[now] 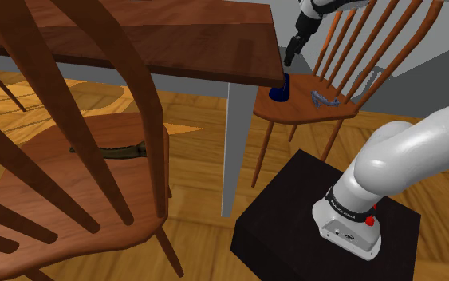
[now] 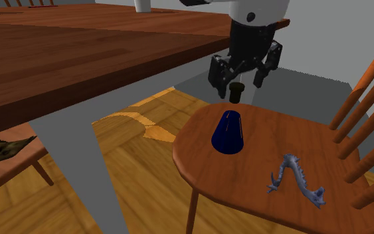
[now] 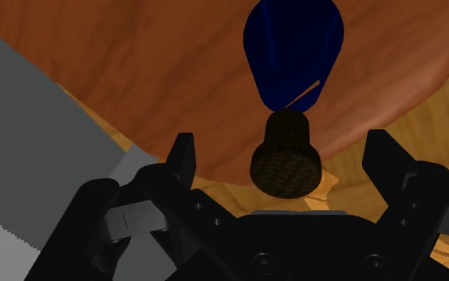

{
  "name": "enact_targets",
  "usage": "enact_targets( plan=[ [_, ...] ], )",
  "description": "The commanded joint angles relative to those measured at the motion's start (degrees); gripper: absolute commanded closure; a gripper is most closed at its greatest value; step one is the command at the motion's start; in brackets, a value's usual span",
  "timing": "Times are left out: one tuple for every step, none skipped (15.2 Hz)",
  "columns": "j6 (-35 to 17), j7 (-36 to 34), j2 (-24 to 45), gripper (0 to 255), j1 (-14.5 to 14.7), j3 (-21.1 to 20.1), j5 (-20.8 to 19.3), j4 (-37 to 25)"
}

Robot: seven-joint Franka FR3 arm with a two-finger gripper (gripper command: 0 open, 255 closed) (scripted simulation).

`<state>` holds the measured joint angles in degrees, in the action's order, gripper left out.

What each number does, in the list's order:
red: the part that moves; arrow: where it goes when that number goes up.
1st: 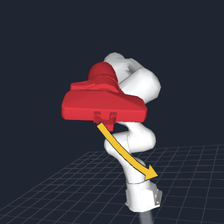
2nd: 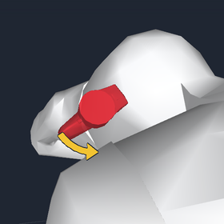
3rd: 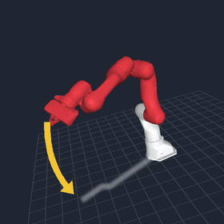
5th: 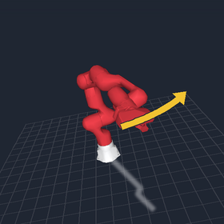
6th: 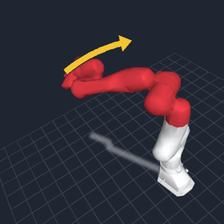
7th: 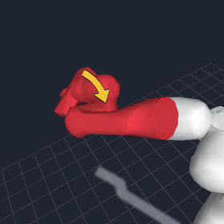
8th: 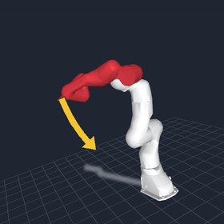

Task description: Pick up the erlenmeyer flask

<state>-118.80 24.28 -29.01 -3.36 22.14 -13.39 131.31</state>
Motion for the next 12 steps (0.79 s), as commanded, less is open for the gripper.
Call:
enact_targets(
  plan=[
    [-1.6, -0.2, 0.0, 0, -0.1, 0.1, -0.2, 1.5],
    [-2.4, -0.2, 0.1, 0, -0.1, 0.2, -0.3, 2.2],
    [-2.8, -0.3, 0.2, 0, -0.1, 0.3, -0.3, 2.6],
    [-2.8, -0.3, 0.2, 0, -0.1, 0.3, -0.3, 2.6],
    [-2.9, -0.3, 0.3, 255, -0.1, 0.3, -0.3, 2.5],
    [-2.8, -0.3, 0.2, 255, -0.1, 0.3, -0.3, 2.6],
    [-2.9, -0.3, 0.2, 255, -0.1, 0.3, -0.3, 2.6],
    [-2.9, -0.2, 0.3, 255, -0.1, 0.3, -0.3, 2.6],
    [-2.9, -0.2, 0.2, 255, -0.1, 0.4, -0.3, 2.6],
    [-2.9, -0.2, 0.2, 255, -0.1, 0.3, -0.3, 2.6],
    [-2.9, -0.2, 0.2, 255, -0.1, 0.4, -0.3, 2.6],
    [-2.9, -0.2, 0.2, 255, -0.1, 0.3, -0.3, 2.6]
  ],
)
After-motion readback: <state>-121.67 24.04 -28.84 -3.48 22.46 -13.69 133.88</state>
